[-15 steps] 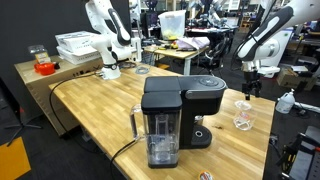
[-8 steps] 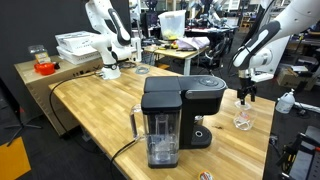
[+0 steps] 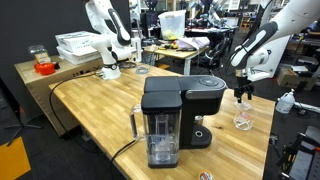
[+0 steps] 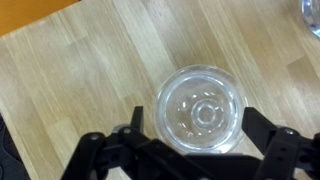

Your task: Place the glass lid on the jar

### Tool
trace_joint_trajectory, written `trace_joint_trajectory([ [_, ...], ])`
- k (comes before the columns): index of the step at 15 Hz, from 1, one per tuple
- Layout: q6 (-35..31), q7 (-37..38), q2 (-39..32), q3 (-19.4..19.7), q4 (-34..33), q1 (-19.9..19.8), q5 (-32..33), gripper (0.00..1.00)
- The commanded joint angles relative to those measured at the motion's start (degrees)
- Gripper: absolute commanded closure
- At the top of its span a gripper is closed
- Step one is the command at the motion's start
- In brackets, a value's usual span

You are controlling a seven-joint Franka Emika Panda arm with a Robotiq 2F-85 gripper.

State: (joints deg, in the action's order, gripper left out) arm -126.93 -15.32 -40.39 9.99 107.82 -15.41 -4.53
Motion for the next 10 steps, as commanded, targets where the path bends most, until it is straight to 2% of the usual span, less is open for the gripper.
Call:
trace_joint_trajectory([
  [1,0.1,1.4,-0.4,-0.8,-0.2,-0.6,1.7,0.00],
  [9,-0.1,1.8,-0.6,-1.3,0.3,0.1,2.6,0.01],
  [10,0.0,1.7,-0.6,-1.2,0.4,0.2,2.8,0.14],
])
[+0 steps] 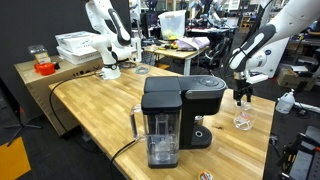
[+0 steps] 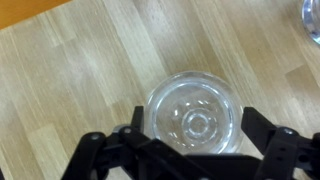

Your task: Place the glass lid on the jar

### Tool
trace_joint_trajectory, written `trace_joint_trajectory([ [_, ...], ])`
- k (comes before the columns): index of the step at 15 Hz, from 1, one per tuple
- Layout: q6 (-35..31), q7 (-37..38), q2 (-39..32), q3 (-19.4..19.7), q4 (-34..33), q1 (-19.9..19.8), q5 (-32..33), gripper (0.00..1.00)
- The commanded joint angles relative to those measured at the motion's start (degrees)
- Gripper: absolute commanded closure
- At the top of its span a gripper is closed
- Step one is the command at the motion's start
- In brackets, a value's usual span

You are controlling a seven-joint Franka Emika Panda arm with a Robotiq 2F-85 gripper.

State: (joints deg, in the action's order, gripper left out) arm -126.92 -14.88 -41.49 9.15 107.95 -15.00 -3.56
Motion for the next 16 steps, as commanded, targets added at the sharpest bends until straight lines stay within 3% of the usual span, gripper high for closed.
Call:
trace_joint_trajectory([
  [1,0.2,1.3,0.4,-0.5,0.3,-0.2,2.0,0.26],
  [11,1.8,1.6,1.3,-0.6,0.5,0.1,3.3,0.90],
  [16,1.6,1.7,1.7,-0.7,0.7,0.2,3.5,0.92],
])
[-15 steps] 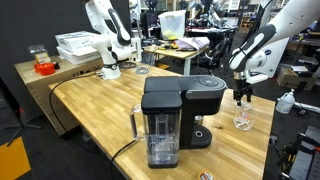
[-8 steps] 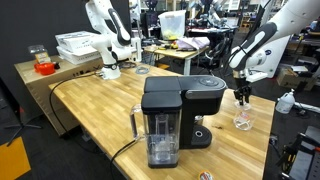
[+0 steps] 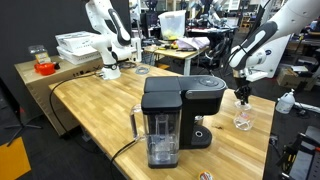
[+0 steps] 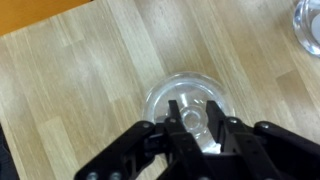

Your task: Place the glass lid on the jar

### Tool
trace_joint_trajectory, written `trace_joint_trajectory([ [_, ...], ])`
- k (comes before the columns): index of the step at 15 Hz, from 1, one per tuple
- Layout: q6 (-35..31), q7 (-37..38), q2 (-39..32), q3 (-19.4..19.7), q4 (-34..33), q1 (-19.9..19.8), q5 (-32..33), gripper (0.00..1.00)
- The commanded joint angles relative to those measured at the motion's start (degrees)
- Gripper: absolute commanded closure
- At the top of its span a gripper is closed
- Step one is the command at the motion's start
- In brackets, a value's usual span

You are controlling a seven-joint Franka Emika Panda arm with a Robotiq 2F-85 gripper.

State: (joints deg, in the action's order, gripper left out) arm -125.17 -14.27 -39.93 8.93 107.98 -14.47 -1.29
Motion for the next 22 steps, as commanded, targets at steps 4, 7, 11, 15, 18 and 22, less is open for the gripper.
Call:
trace_joint_trajectory([
  [4,-0.6,1.4,1.1,-0.2,1.2,-0.3,1.3,0.92],
  [7,-0.6,1.8,1.7,0.4,0.9,-0.3,1.7,0.92],
  [11,-0.5,2.0,4.2,0.9,1.3,-0.2,2.8,0.92],
  [15,0.2,1.6,8.8,0.1,3.7,0.1,2.4,0.92],
  [18,0.4,1.6,12.4,-0.6,6.6,0.7,2.3,0.92],
  [22,0.6,1.1,16.7,-1.5,11.0,1.7,1.8,0.92],
])
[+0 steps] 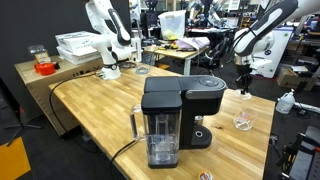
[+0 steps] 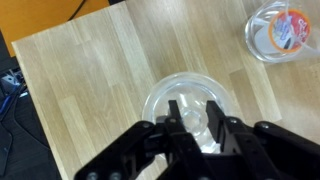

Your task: Place the glass lid on the jar

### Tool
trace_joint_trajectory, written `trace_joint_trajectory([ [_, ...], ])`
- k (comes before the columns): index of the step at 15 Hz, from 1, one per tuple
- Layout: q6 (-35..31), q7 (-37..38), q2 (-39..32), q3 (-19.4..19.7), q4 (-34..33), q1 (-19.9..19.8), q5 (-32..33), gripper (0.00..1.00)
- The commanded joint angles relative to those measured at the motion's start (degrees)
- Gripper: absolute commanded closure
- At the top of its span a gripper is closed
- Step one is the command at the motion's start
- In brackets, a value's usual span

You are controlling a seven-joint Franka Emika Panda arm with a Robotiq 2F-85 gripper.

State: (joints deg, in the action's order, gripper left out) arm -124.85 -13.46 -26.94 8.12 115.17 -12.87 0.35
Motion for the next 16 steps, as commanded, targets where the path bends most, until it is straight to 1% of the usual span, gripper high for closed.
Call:
trace_joint_trajectory([
  [1,0.2,0.2,4.8,-0.9,5.0,0.4,0.1,0.92],
  [7,-0.4,0.0,10.5,-1.6,11.8,2.0,0.3,0.92],
  [12,-0.4,-0.6,14.0,-2.4,15.9,3.2,-0.3,0.92],
  [16,-0.2,-0.7,15.4,-4.0,18.2,5.2,-0.5,0.92],
])
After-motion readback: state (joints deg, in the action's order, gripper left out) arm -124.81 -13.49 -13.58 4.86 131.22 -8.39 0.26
